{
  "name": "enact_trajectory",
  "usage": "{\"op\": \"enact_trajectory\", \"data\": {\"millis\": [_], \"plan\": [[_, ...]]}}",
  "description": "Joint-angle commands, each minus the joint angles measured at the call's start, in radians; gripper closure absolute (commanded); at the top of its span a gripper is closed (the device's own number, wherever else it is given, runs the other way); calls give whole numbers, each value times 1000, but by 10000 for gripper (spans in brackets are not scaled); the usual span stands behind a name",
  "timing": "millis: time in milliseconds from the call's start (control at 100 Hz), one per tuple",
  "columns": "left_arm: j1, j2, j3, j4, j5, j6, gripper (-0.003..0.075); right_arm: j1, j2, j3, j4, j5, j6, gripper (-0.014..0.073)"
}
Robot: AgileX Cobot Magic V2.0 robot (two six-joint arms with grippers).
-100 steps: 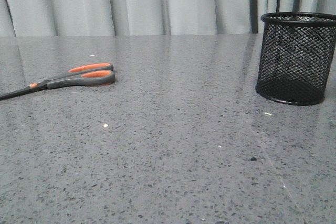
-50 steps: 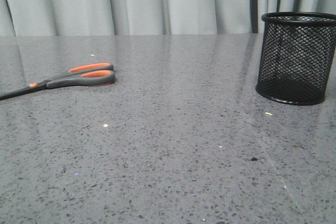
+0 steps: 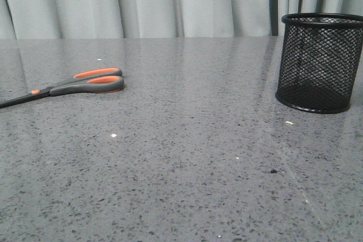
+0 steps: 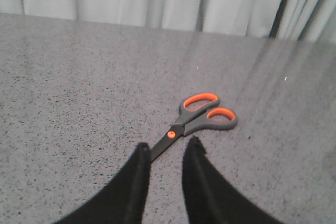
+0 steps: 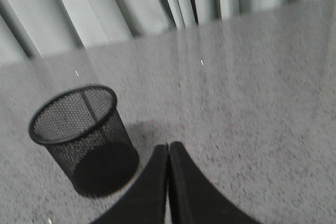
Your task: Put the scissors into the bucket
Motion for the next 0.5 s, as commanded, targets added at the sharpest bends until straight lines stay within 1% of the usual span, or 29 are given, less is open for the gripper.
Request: {"op": "enact_trajectory", "data": {"millis": [0,30,50,80,120,180,250,300,380,490], "plan": [[-28,148,-107,-7,-9,136,358,-4,106,-101,-26,31,-14,566],[-48,183,-128,-2,-2,166,301,-4,130,-126,-26,56,-20,524],[-66,207,-144,7,4,179,279,-4,146,-135,-26,73,-26,485],[-90,245,-173,27,12,191,269,-4,166,-157,-18,94,-39,426],[-126,283,-205,50,38,196,277,-4,190,-177,-9,122,-60,328],[-167,360,-271,103,91,196,309,-4,220,-211,7,154,-64,183],[-203,461,-354,174,181,196,337,-4,243,-237,32,184,-64,76],[-215,535,-416,213,243,200,338,-2,247,-244,47,187,-66,48],[-215,659,-519,230,337,250,338,0,247,-244,80,167,-79,53],[-215,827,-672,218,413,321,338,0,247,-244,98,172,-99,53]]}}
